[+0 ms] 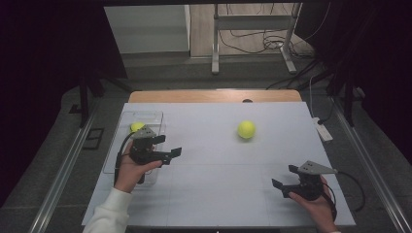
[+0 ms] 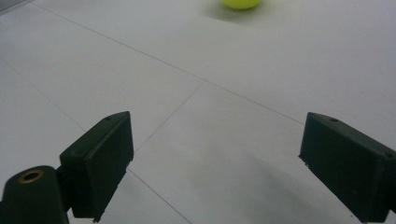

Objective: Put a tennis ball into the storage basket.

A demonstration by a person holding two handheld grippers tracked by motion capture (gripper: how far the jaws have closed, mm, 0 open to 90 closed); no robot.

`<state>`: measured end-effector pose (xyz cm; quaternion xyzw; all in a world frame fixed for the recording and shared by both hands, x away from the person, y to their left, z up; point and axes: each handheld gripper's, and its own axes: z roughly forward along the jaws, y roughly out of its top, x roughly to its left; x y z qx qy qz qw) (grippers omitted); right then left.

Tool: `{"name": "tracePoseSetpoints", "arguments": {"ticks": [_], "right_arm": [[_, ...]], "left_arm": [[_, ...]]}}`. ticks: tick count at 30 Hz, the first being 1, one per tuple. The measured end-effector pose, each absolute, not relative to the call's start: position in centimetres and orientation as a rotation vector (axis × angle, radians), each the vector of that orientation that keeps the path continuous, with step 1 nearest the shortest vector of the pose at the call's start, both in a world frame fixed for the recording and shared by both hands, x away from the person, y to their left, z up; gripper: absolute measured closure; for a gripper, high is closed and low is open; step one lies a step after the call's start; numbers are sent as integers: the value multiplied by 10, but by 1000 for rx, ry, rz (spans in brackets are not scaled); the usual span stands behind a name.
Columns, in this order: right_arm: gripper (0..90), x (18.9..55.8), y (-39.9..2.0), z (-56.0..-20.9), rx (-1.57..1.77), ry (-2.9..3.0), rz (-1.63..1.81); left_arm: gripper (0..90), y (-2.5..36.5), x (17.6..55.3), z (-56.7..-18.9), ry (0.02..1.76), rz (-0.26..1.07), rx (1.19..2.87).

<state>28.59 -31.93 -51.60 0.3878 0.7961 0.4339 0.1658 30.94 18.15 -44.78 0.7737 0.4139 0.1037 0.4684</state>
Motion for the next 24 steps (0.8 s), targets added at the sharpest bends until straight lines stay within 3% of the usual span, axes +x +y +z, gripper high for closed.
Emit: {"name": "tracePoseSetpoints", "arguments": {"ticks": [24], "right_arm": [[102,285,-320,-514,1086,2267,1255]], "left_arm": [[148,149,314,-446,980,242,1933]]}}
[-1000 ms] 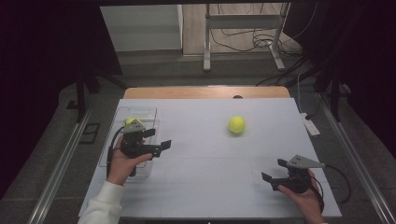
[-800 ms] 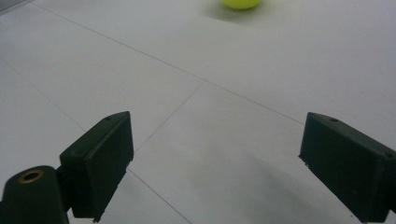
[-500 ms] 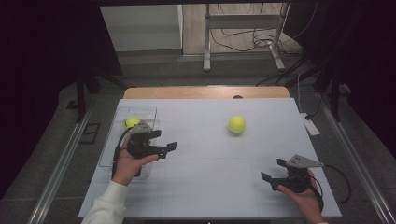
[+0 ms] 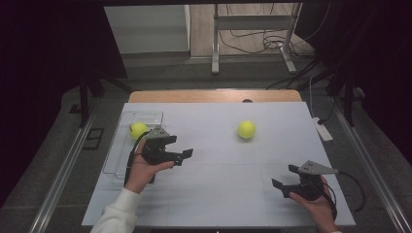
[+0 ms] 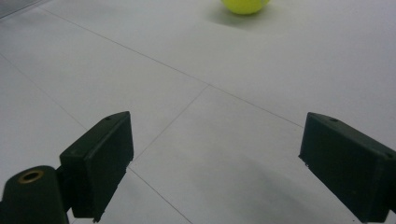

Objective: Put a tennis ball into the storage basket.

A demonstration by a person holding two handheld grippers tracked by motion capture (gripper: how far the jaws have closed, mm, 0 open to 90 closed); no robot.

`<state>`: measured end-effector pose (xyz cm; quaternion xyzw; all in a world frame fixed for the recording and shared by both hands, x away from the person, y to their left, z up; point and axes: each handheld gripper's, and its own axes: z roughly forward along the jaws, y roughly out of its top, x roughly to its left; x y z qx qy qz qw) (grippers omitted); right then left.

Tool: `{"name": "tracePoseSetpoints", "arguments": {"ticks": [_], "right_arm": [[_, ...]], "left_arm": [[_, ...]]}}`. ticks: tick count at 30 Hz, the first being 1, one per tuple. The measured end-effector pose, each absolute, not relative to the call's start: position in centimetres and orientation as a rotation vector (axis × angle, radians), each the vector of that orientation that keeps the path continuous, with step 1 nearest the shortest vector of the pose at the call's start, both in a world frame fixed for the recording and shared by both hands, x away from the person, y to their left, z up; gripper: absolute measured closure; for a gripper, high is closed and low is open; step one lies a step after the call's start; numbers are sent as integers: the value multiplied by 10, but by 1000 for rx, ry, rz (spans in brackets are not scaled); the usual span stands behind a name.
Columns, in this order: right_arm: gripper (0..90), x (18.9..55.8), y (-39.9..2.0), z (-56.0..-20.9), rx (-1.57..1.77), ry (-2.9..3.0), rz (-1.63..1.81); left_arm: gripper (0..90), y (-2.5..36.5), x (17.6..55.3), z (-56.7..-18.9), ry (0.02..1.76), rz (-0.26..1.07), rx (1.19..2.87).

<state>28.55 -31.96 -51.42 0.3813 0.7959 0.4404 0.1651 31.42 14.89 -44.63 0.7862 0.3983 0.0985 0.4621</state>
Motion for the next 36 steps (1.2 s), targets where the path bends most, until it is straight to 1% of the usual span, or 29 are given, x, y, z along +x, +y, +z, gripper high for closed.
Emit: {"name": "tracePoseSetpoints", "arguments": {"ticks": [19,26,36], "right_arm": [[102,286,-319,-514,1087,2269,1265],[102,288,-319,-514,1090,2261,1272],[102,288,-318,-514,1089,2267,1266]], "left_arm": [[151,125,328,-452,988,230,1971],[151,123,335,-448,985,231,1974],[149,108,344,-448,970,234,1995]]}}
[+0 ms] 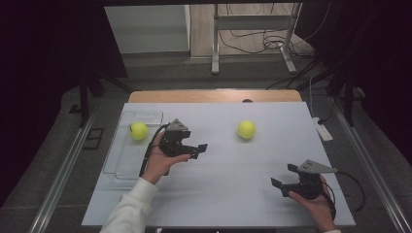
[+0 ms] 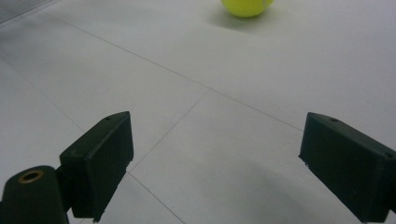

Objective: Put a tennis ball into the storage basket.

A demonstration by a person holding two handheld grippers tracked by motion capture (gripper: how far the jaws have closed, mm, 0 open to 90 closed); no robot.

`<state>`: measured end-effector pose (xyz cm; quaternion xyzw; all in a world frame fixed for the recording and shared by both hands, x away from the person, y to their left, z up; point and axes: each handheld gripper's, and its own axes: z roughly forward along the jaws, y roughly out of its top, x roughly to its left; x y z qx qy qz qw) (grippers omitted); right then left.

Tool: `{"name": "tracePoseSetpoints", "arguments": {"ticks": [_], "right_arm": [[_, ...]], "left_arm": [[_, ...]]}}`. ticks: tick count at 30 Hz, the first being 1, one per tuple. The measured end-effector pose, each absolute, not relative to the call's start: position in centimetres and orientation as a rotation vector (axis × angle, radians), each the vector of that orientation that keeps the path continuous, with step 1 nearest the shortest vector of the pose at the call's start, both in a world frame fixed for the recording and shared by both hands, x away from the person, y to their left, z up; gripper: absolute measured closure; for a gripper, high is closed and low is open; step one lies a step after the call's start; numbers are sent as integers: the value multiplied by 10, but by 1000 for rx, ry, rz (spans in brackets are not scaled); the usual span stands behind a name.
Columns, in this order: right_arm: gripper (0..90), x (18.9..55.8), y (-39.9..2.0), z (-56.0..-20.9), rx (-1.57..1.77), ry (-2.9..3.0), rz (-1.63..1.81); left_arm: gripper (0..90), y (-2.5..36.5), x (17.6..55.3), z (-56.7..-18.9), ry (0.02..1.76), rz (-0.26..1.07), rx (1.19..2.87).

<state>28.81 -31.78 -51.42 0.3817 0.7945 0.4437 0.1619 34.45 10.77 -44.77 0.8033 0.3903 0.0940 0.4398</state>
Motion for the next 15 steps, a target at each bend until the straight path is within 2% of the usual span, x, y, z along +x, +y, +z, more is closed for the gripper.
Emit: {"name": "tracePoseSetpoints", "arguments": {"ticks": [15], "right_arm": [[102,287,-322,-514,1088,2268,1315]], "left_arm": [[148,88,355,-446,961,247,2014]]}}
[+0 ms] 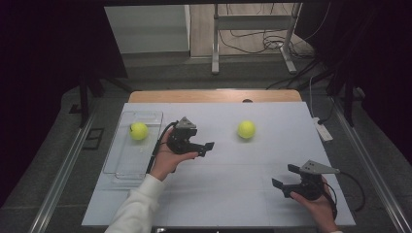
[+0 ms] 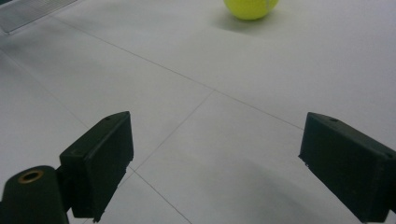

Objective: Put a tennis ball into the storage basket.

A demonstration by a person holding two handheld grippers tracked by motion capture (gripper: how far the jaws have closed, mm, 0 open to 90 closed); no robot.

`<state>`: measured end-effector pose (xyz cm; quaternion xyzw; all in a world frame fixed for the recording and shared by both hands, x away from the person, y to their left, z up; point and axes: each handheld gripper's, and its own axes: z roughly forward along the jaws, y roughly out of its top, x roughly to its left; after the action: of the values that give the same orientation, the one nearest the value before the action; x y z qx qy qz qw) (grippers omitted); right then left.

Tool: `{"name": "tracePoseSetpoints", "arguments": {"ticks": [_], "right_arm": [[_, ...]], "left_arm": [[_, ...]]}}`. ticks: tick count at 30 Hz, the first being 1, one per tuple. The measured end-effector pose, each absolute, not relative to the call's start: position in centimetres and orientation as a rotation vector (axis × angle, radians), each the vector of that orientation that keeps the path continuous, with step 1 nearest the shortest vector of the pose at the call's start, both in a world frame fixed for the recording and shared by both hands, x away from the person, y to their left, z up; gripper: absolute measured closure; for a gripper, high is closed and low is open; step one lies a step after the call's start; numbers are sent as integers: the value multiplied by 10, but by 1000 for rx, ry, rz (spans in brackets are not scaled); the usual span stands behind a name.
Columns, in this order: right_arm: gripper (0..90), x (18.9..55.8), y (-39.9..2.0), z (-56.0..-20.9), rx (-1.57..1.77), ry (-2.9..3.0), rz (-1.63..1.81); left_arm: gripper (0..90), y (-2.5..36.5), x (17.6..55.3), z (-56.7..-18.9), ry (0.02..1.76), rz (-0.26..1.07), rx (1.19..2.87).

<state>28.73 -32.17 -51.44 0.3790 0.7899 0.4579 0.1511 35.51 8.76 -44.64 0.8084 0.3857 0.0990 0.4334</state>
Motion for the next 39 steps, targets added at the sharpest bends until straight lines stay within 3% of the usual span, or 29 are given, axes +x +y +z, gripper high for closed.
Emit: {"name": "tracePoseSetpoints", "arguments": {"ticks": [39], "right_arm": [[103,289,-316,-514,1067,2277,1311]], "left_arm": [[149,59,381,-450,981,240,2058]]}}
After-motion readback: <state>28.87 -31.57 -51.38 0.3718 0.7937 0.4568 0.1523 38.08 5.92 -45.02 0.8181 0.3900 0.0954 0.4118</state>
